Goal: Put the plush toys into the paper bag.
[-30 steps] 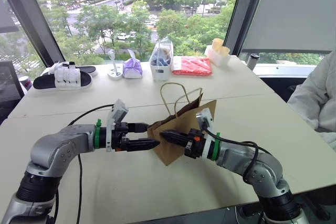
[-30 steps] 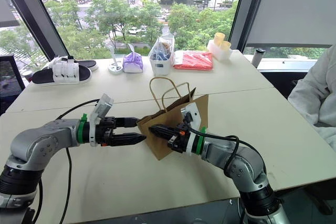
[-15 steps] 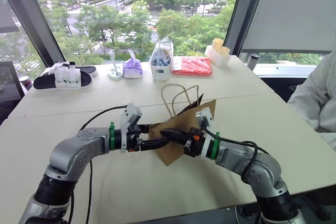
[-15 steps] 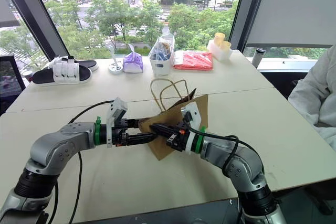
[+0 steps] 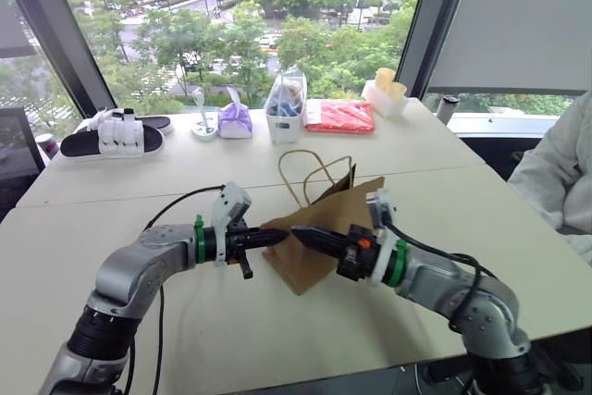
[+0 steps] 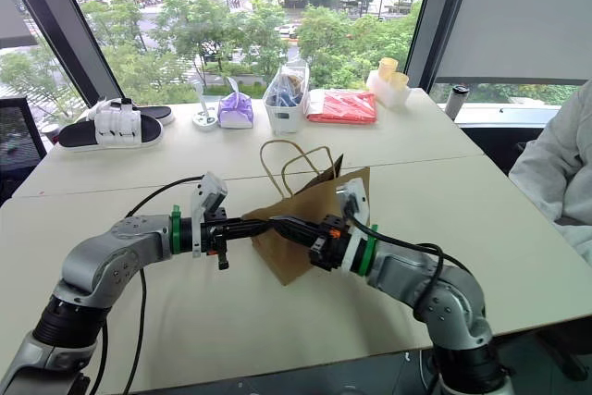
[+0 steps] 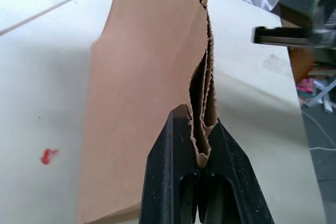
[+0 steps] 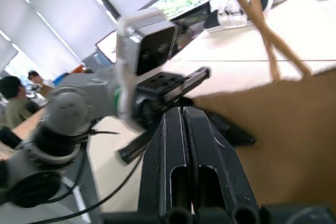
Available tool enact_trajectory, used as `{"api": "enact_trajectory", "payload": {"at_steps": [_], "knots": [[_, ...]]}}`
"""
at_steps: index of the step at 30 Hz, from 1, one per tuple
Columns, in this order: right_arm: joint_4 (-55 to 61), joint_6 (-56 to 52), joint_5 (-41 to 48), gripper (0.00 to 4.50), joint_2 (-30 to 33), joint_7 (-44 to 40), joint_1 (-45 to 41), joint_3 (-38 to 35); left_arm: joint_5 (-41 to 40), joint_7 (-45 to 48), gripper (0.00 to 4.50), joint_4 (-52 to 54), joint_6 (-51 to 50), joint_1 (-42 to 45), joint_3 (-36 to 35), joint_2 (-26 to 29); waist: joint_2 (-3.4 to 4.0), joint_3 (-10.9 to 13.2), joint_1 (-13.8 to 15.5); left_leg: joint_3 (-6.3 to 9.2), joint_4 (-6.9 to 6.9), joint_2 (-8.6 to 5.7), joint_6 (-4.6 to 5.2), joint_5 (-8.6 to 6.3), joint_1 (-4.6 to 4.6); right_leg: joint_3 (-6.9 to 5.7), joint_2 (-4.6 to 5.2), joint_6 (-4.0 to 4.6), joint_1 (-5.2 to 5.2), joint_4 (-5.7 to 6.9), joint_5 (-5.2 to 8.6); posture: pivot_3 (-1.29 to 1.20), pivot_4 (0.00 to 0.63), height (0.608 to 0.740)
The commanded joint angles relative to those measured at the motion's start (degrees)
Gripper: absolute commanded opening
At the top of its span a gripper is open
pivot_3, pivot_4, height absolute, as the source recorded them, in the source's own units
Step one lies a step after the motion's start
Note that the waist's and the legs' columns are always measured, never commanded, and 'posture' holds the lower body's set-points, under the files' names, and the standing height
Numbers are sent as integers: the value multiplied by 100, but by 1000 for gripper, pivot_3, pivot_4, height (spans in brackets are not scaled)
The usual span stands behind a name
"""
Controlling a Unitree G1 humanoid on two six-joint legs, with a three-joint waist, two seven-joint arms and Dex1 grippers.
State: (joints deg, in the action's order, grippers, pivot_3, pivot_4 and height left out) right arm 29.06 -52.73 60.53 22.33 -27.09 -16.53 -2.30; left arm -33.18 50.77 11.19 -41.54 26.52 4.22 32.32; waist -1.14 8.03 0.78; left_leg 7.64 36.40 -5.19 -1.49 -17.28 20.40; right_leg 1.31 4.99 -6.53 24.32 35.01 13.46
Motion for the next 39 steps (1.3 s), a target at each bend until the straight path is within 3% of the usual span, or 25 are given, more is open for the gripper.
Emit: {"api": "enact_trajectory", "payload": {"at_steps": [1,9,17,21,28,31,38,39], "knots": [[309,-37,540,0,189,33,97,-418,349,359,23,-99,778,289,70,80,0,0,-6,-1,2,0,0,0,-1,0,0,0,-2,-1,0,0,150,740],[30,79,603,0,722,-158,560,-877,712,1953,23,-1478,1810,1634,336,321,0,0,-8,-3,7,0,25,-14,0,-5,-1,0,-5,-2,0,0,150,740],[156,263,616,0,740,-7,944,-1019,1574,2755,23,-4603,3528,3192,555,-392,0,0,-6,-1,37,-2,26,-15,6,-17,-2,-2,-15,1,-1,0,150,740],[348,335,711,0,770,149,1194,-1160,1899,3030,23,-5486,4028,3351,623,-575,-1,0,-8,-3,49,-6,32,-18,8,-18,1,-3,-20,1,-1,0,150,740],[441,426,771,0,806,262,1435,-1277,2184,3118,23,-5721,4330,3052,564,-636,-1,0,-5,-1,62,-6,55,-31,6,-18,1,-4,-29,5,-2,0,150,740],[391,432,742,0,814,249,1397,-1239,2229,3067,781,-5744,4363,3004,508,-640,-1,0,-1,1,65,-6,56,-31,6,-18,1,-4,-31,5,-2,0,150,740],[199,386,657,0,894,82,1228,-1141,1962,2907,4216,-5011,3892,2685,190,-505,-1,0,-23,1,63,-4,60,-34,5,-17,-1,-5,-28,9,-2,0,150,740],[199,377,639,0,912,51,1234,-1125,1956,2860,4464,-4767,3679,2586,154,-404,-1,0,-25,2,63,-4,60,-34,5,-17,-1,-5,-27,9,-2,0,150,740]]}}
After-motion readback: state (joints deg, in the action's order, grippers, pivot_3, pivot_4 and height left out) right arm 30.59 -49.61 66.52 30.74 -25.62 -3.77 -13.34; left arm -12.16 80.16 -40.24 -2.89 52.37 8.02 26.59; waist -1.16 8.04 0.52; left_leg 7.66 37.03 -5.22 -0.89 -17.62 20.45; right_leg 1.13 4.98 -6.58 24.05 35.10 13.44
